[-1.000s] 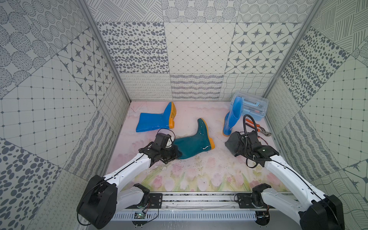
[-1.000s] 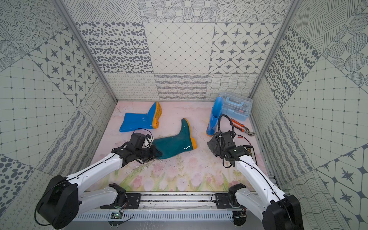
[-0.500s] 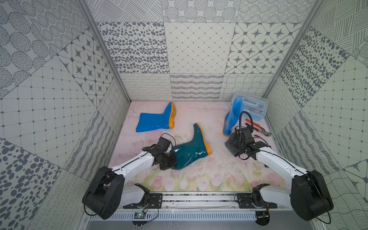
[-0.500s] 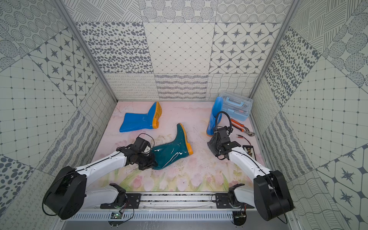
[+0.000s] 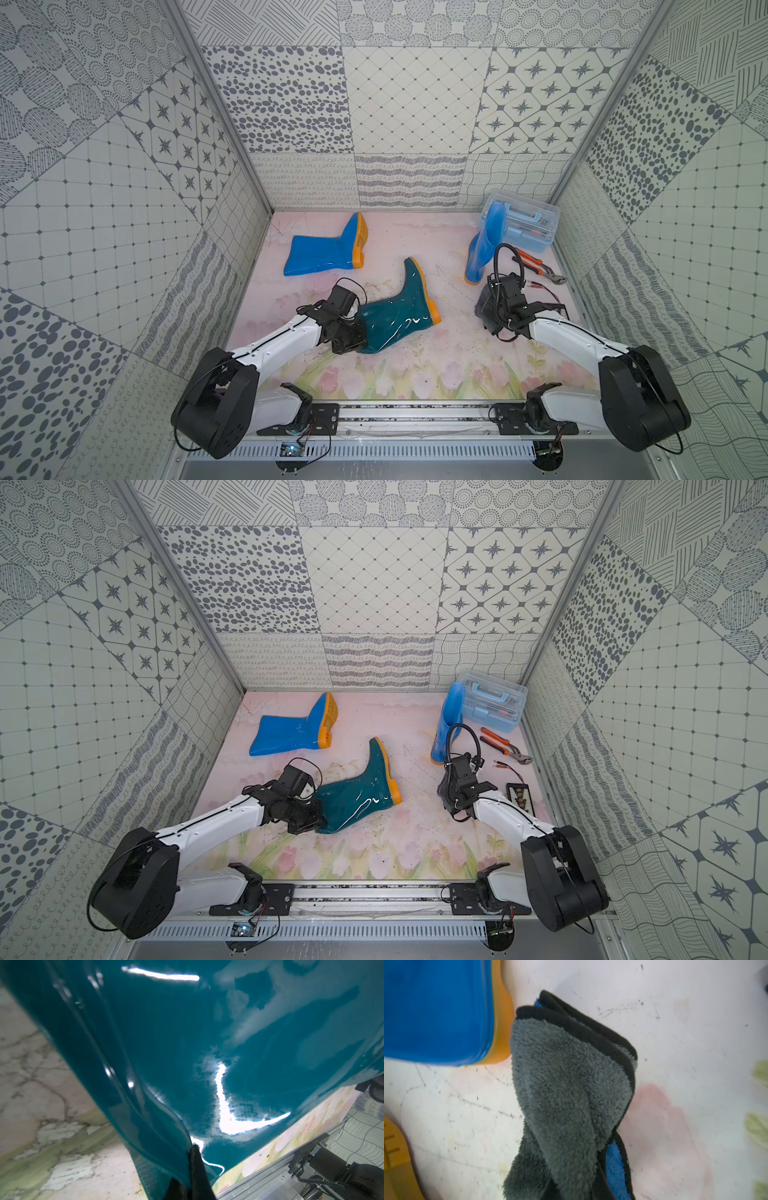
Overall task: Wipe the rubber boots with a cloth
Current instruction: Pick up the cleaning item at the center of the board.
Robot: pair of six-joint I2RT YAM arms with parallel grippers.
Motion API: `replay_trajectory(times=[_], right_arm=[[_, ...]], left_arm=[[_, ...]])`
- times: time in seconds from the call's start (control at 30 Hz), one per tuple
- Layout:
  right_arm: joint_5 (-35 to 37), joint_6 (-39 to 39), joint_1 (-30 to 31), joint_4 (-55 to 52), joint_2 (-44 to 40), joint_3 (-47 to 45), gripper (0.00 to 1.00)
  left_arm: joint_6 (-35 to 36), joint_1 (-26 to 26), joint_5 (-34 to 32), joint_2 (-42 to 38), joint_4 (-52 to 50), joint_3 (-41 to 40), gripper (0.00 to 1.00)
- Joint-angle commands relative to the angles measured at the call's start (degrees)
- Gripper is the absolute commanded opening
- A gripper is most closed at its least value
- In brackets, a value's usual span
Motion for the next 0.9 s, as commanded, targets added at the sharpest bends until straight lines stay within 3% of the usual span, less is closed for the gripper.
replay_trajectory(times=[0.0,0.07,0.13,0.17,0.27,0.37,0.4,0.47,0.53,0.6,0.63,0.77,0.87], right_arm=[[2.1,3.7,6.9,-9.1,-5.6,-1.6,0.15],[2.9,7.4,11.5,-11.1,-7.6,-4.0,0.26],[2.8,10.4,14.6,-11.7,-7.8,-5.3,0.52],[2.8,10.9,15.0,-11.6,-7.4,-5.5,0.60],[4.3,10.2,15.0,-10.6,-5.1,-5.0,0.71],[4.2,7.7,15.0,-6.8,-2.1,-3.8,0.73],[3.7,7.1,14.9,-5.4,-0.5,-3.6,0.72],[2.8,6.0,15.0,-3.2,2.6,-3.4,0.58],[1.7,5.2,15.1,-1.7,4.1,-3.8,0.25],[1.6,4.6,15.7,-1.7,2.4,-4.4,0.05],[2.5,4.3,16.6,-2.7,0.3,-4.3,0.00],[10.2,2.5,22.8,-12.6,-7.6,0.6,0.00],[15.4,1.9,29.0,-18.8,-9.4,6.5,0.00]], left_arm=[[1.9,0.0,-3.6,1.8,-7.8,1.5,0.03],[1.9,0.0,-4.2,2.7,-8.3,2.2,0.03],[1.8,0.1,-4.6,3.2,-8.4,2.6,0.06],[1.6,0.1,-4.7,3.1,-8.3,2.7,0.09],[0.7,0.1,-5.9,1.2,-8.3,2.5,0.22],[-0.5,0.5,-8.8,-3.0,-9.2,1.6,0.28],[-1.0,0.8,-9.5,-4.7,-9.2,1.0,0.31],[-1.8,2.2,-10.1,-7.9,-9.0,-0.4,0.35],[-2.1,4.6,-8.9,-10.5,-7.7,-2.0,0.37],[-2.5,7.3,-6.6,-12.0,-5.9,-3.6,0.40],[-2.7,8.5,-5.5,-12.8,-4.6,-4.2,0.42],[-3.7,11.1,0.5,-13.8,4.0,-6.7,0.48],[-5.0,11.9,2.9,-11.8,9.5,-7.9,0.46]])
